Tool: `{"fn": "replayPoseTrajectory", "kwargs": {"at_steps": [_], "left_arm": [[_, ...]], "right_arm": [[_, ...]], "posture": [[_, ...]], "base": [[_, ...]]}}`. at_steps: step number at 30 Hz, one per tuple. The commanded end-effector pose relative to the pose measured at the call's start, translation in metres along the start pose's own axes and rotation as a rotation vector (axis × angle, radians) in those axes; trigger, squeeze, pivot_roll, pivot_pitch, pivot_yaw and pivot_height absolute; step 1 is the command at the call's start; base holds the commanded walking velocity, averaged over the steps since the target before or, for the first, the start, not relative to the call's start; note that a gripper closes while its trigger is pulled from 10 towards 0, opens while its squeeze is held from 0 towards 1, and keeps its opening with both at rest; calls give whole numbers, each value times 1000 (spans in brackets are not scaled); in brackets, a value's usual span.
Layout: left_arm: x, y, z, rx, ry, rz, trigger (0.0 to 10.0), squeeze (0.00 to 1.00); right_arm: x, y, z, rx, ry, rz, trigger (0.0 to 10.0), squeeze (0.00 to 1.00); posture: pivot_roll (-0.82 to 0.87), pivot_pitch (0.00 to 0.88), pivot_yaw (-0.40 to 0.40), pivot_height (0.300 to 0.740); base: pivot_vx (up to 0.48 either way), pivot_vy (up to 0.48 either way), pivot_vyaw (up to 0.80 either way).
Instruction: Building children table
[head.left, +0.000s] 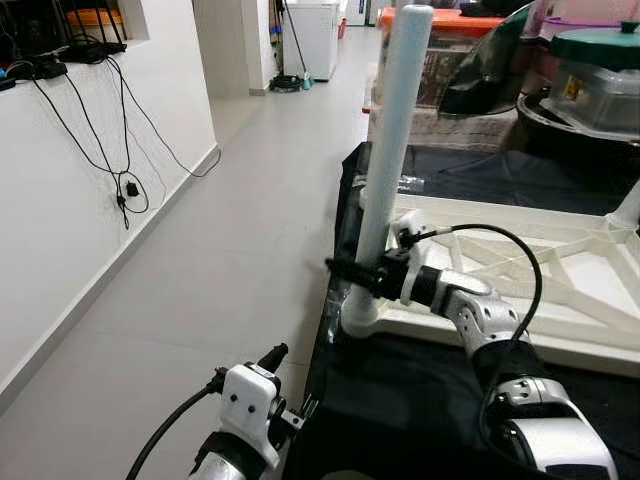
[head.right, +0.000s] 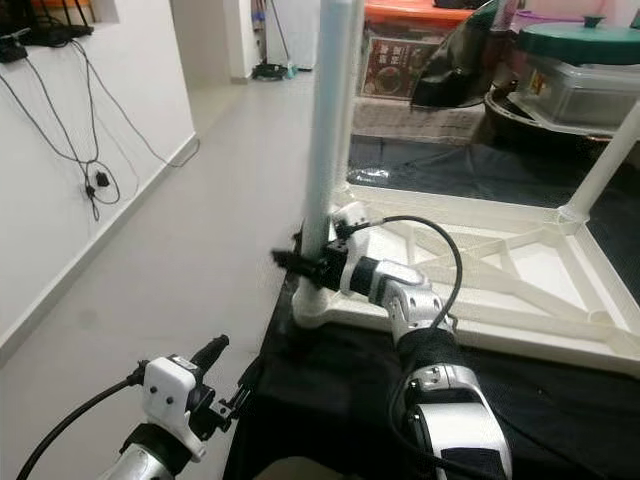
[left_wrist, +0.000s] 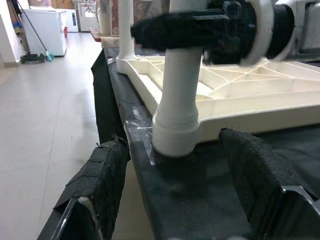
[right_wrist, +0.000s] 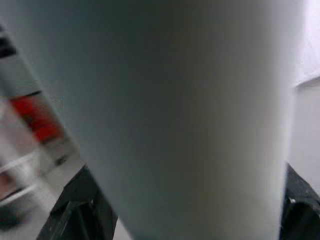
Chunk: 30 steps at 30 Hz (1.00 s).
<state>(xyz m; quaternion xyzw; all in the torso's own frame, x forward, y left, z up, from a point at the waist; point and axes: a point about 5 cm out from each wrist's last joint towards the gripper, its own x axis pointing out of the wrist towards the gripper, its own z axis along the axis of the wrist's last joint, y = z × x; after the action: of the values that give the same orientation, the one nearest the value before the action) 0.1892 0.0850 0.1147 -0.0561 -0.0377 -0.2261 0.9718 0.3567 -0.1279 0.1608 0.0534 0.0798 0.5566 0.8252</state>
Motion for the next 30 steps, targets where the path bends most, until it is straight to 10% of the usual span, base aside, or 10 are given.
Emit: {"fn": "replayPoseTrajectory", "kwargs": {"at_steps": [1, 5, 6, 18, 20, 23, 24, 25, 26, 30], "left_arm": [[-1, 0, -3, -6, 10, 4, 10000, 0], [-1, 0, -3, -7, 10, 6, 10000, 0], [-1, 0, -3, -8, 11, 7, 10000, 0], [-2, 0, -4, -9, 14, 7, 10000, 0], [-2, 0, -3, -10, 14, 7, 10000, 0], [-2, 0, -3, -10, 14, 7, 10000, 0], [-3, 1, -3, -10, 15, 6, 10000, 0], [-3, 1, -3, -10, 15, 6, 10000, 0], [-3, 1, -3, -10, 17, 5, 10000, 0], [-3, 1, -3, -10, 19, 3, 10000, 0]], "right_arm": [[9, 8, -4, 1, 44, 117, 10000, 0], [14, 12, -5, -39, 89, 210, 10000, 0], [17, 12, -5, -63, 103, 214, 0, 0], [23, 4, -9, -159, 47, -32, 0, 0], [17, -15, -10, -147, -26, -461, 0, 0], [17, -15, -10, -147, -26, -461, 0, 0], [4, -27, -14, -108, -50, -771, 0, 0], [4, -27, -14, -108, -50, -771, 0, 0], [-17, -32, -20, -57, -77, -1114, 0, 0], [-42, -26, -33, 23, -77, -1443, 0, 0]], "posture": [[58, 0, -42, 740], [61, 0, -41, 740], [62, 0, -39, 740], [60, 0, -39, 740], [53, 0, -33, 740], [53, 0, -33, 740], [48, 0, -27, 740], [48, 0, -27, 740], [44, 0, -21, 740], [46, 0, -20, 740]], "base": [[0, 0, 0], [0, 0, 0], [0, 0, 0], [0, 0, 0], [0, 0, 0], [0, 0, 0], [0, 0, 0], [0, 0, 0], [0, 0, 0], [0, 0, 0]]}}
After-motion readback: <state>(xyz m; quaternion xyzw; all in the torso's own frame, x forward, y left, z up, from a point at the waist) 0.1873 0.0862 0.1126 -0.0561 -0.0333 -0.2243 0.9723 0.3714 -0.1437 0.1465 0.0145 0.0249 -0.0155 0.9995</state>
